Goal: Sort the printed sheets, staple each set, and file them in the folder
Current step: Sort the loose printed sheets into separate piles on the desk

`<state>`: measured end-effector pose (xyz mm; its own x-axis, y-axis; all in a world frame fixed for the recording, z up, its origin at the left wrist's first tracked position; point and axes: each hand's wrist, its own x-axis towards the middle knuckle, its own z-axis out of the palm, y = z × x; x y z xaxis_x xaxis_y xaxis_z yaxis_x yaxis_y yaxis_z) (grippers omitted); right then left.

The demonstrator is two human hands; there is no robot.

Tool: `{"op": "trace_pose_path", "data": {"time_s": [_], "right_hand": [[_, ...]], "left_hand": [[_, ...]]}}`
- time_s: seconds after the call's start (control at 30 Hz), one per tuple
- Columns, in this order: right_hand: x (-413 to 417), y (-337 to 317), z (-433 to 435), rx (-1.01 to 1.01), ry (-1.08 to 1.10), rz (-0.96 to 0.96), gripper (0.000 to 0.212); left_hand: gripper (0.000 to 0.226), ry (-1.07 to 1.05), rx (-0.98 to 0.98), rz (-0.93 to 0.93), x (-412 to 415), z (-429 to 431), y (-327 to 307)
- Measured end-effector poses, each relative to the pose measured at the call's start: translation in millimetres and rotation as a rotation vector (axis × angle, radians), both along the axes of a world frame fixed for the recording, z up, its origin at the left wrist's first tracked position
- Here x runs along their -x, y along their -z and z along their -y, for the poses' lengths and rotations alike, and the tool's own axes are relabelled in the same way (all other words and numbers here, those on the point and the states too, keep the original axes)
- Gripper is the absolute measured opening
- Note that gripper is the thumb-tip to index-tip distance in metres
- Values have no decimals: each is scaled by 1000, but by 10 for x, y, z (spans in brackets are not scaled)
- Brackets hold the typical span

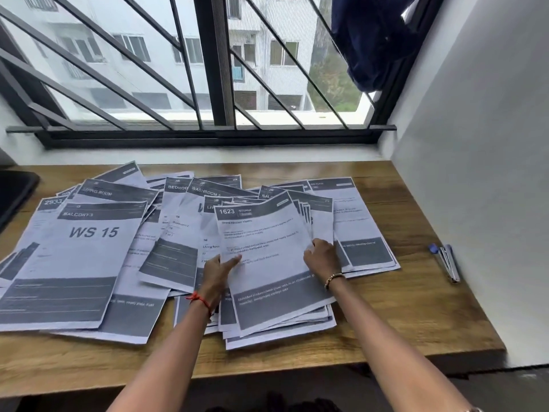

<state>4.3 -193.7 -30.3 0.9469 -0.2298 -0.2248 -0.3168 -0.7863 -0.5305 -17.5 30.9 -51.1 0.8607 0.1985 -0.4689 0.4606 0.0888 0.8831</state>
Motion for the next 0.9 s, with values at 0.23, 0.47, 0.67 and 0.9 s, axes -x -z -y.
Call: {"op": "trace_pose_path", "data": {"time_s": [0.23, 0.47, 0.67, 0.9], "right_hand": [[-33, -31, 108, -103, 133, 55, 25], [-35, 6, 527, 118, 336, 80, 31], [18, 108, 852, 50, 435, -46, 60], [-11, -11, 1086, 67, 540, -116, 89]], "left_hand": [[33, 23, 54, 25, 73, -43, 1], [33, 12, 40, 39, 92, -9, 7], [29, -5, 47, 48, 101, 7, 16], [25, -5, 79, 59, 127, 24, -9]]}}
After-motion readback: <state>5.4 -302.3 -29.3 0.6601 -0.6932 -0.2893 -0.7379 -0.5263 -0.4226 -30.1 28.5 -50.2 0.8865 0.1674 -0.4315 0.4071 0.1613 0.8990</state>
